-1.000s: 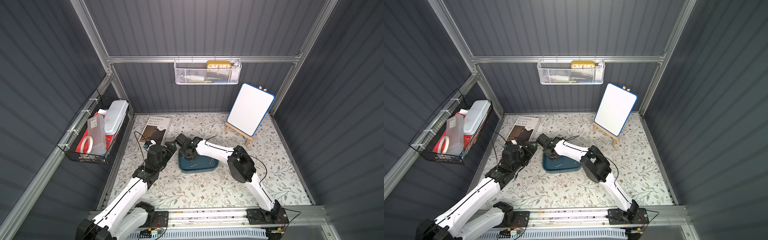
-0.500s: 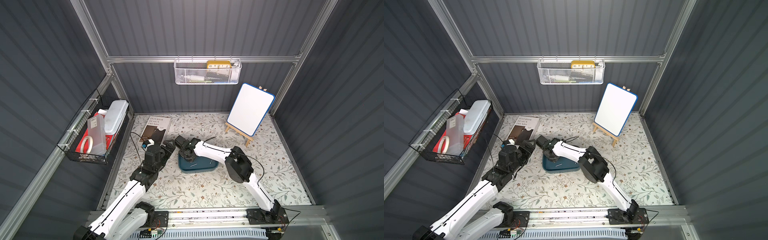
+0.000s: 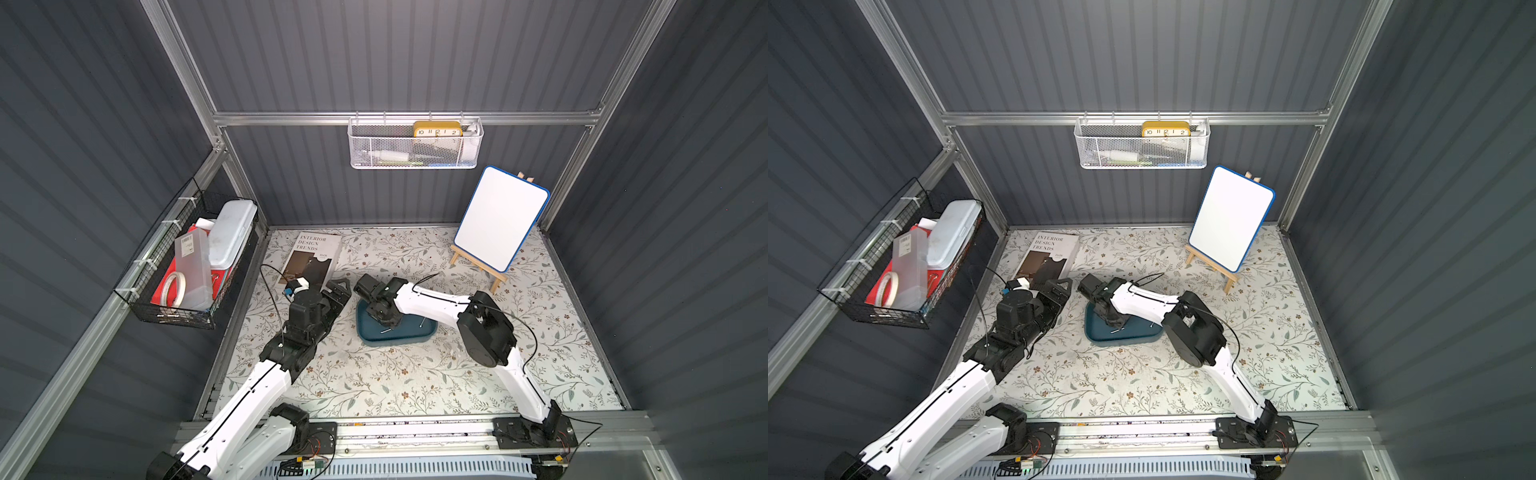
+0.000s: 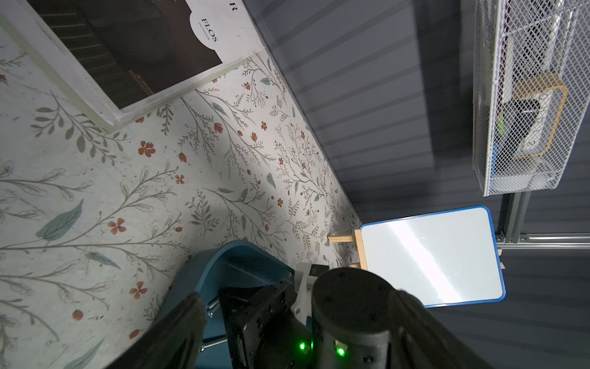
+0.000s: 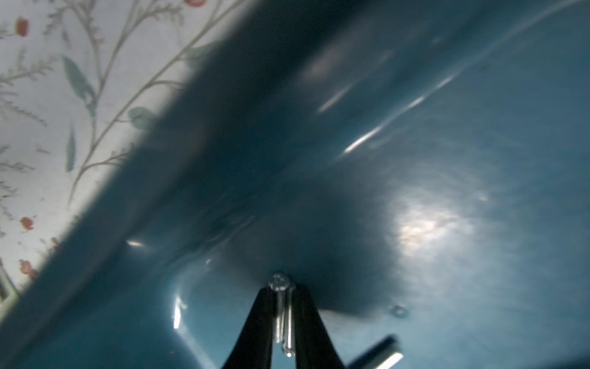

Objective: Take out the screws from the storage box
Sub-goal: Pick up the screw from the storage box.

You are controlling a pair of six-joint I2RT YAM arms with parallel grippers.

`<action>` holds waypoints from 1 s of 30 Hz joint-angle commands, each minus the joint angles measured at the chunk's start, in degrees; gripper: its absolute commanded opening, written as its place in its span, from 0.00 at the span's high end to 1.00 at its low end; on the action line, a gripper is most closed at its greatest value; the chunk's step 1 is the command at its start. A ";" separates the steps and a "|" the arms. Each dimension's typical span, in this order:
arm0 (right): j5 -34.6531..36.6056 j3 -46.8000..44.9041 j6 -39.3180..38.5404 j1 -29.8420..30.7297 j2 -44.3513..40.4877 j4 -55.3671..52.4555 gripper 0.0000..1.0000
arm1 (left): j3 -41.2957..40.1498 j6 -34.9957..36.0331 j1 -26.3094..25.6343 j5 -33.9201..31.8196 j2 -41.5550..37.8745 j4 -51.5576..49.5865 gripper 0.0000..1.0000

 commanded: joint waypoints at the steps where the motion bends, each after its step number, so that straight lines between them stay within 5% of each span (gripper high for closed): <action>1: -1.38 -3.45 -4.21 -1.16 0.59 -5.12 0.83 | 0.29 0.29 -0.29 1.66 0.71 1.84 0.07; 12: 2.45 -10.52 -16.64 -5.32 -2.61 -7.96 0.84 | -0.92 2.93 -0.29 4.38 2.50 5.57 0.07; 30: 1.42 -14.79 -26.46 -10.06 -4.28 3.48 0.75 | -1.92 7.35 -0.29 7.31 9.86 7.52 0.08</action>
